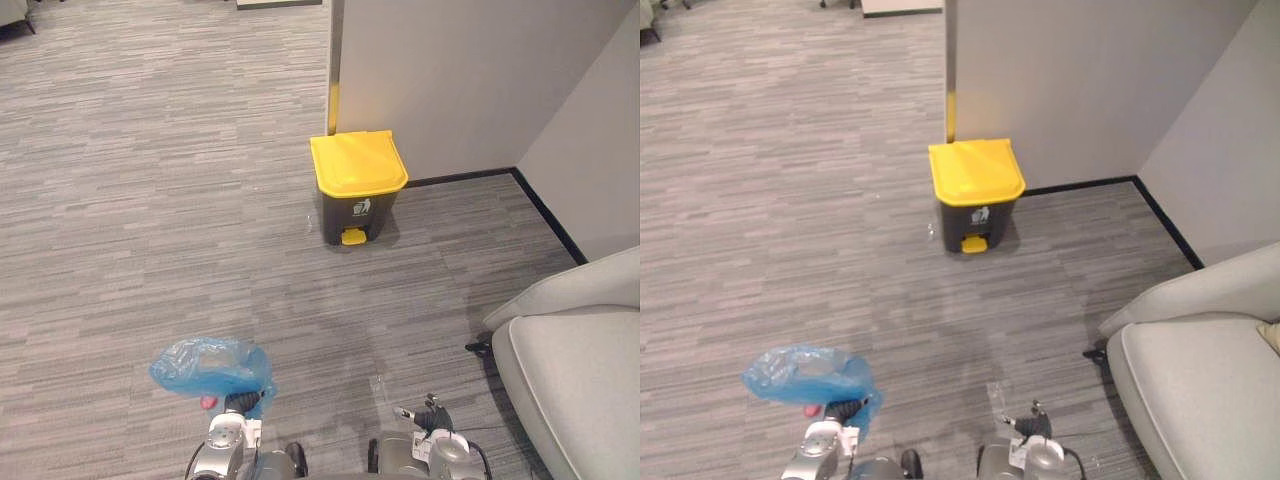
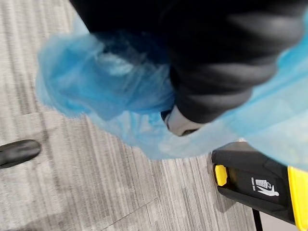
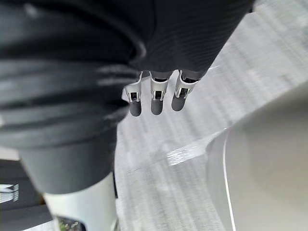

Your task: Gather rubbish on tea table into small bin, then transfer packed bag to large trash can.

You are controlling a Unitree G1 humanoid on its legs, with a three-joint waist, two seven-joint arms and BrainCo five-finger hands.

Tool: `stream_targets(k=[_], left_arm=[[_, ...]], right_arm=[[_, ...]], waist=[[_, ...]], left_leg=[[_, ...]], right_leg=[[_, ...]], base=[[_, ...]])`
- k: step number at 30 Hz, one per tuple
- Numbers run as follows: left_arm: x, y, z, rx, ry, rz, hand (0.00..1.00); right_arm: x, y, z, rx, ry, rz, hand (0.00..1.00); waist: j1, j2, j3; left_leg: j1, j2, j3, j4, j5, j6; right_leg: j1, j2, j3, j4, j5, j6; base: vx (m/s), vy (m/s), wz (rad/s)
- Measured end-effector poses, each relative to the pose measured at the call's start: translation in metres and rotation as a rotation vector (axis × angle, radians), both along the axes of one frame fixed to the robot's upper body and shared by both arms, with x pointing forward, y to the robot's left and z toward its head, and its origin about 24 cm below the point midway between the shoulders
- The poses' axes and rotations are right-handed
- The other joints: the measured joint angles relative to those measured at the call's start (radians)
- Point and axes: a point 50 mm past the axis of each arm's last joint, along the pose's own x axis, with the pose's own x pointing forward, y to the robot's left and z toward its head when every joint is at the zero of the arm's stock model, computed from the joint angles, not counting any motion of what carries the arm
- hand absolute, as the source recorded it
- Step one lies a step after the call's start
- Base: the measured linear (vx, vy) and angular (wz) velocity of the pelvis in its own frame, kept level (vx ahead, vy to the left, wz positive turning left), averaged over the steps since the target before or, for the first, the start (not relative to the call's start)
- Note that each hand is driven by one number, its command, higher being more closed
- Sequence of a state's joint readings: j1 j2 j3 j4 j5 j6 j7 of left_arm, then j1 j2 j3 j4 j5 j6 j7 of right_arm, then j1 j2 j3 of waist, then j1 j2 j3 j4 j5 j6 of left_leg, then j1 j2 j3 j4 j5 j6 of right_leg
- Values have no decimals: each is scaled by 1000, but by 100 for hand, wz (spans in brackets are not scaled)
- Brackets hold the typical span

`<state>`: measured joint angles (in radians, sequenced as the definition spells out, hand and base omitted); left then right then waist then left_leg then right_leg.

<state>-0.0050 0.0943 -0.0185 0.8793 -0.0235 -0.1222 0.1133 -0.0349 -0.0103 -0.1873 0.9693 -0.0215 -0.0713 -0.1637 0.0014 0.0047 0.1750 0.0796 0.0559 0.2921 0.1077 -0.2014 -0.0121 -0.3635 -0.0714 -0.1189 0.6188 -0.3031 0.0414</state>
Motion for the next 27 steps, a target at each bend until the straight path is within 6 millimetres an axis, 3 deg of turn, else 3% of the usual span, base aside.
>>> stream_targets(k=[1,2,3,7,9,10,13,16,18,19,20,21,22,23,25,26,27], left_arm=[[1,4,1,12,0,-2,100],[0,7,0,20,5,-3,100],[-2,1,-3,4,22,-2,100],[0,-7,-4,-22,25,-9,100],[2,-18,-2,-54,4,-9,100],[4,-24,1,-75,-21,-7,100],[1,-29,0,-96,-21,-1,100],[-3,-29,-2,-102,-8,0,100],[-2,-33,-2,-112,-8,-11,100],[-4,-35,-3,-114,2,-23,100],[-7,-30,-5,-99,19,-19,100],[-8,-28,-6,-93,22,-20,100],[-8,-19,-6,-66,26,-22,100],[-10,-15,-7,-53,35,-26,100],[-13,-13,-9,-47,51,-26,100],[-15,-12,-10,-43,60,-27,100],[-16,-7,-10,-29,65,-29,100]], right_arm=[[-1,0,-1,0,4,1,0],[-6,-1,-3,-3,19,2,0],[-8,-11,-2,-30,30,1,0],[-16,-15,-5,-34,50,-21,0],[-19,-13,-5,-35,49,-11,0],[-16,-12,-3,-36,32,-3,0],[-9,-10,0,-28,3,-10,0],[-7,-7,1,-14,-3,-23,0],[-16,-11,-2,-20,21,-41,0],[-23,-19,-5,-38,47,-49,0],[-29,-16,-9,-26,85,-47,0],[-32,-14,-10,-21,91,-47,0],[-37,-9,-14,-4,114,-51,0],[-37,-8,-14,-1,117,-52,0],[-35,-9,-13,-1,109,-54,0],[-35,-10,-13,-1,108,-55,0],[-31,-8,-12,0,100,-46,0]], waist=[[-5,-10,-1],[-12,-26,-1],[-13,8,-7],[-22,19,-3],[-19,13,2],[-8,11,2],[7,12,1],[13,2,3],[13,-1,-2],[14,23,-17],[22,7,-25],[19,-2,-29],[24,-34,-43],[26,-38,-46],[24,-35,-45],[22,-27,-47],[25,-18,-43]], left_leg=[[19,-3,-5,-5,-15,-23],[39,-19,-22,-8,-25,-38],[48,16,-46,-8,-34,-55],[31,63,-67,128,-28,-68],[-74,117,-76,455,-10,-117],[-170,165,-42,673,-39,-95],[-259,192,-5,666,-66,-75],[-313,156,0,438,-55,-64],[-321,104,-12,253,8,-71],[-318,88,-58,134,118,-85],[-297,49,-51,114,163,-54],[-294,37,-48,108,156,-44],[-293,6,-19,120,117,-28],[-285,-3,-4,127,97,-20],[-258,-18,10,122,74,-10],[-229,-21,24,116,50,-6],[-184,-25,29,99,39,-1]], right_leg=[[-2,13,-4,-153,85,-2],[6,11,-3,-217,205,-74],[18,40,-16,-205,183,-79],[91,62,-52,-223,129,-107],[213,65,-54,-297,123,-115],[276,70,-39,-339,108,-130],[327,68,-16,-380,106,-130],[361,30,6,-395,87,-96],[380,-2,11,-410,71,-55],[386,1,22,-418,59,-26],[399,-24,55,-427,52,1],[402,-34,60,-438,55,10],[402,-72,80,-450,53,29],[401,-86,92,-436,54,32],[395,-102,108,-391,60,52],[360,-104,132,-297,65,61],[295,-107,144,-124,82,95]], base=[[316,-114,25],[497,-163,16],[431,-142,2],[401,-185,13],[341,-91,16],[311,-27,-17],[203,52,-31],[195,155,-15],[208,209,0],[278,283,-20],[307,285,-18],[358,301,-26],[355,265,-23],[278,215,-30],[232,171,-24],[391,282,-33],[270,194,-24]])
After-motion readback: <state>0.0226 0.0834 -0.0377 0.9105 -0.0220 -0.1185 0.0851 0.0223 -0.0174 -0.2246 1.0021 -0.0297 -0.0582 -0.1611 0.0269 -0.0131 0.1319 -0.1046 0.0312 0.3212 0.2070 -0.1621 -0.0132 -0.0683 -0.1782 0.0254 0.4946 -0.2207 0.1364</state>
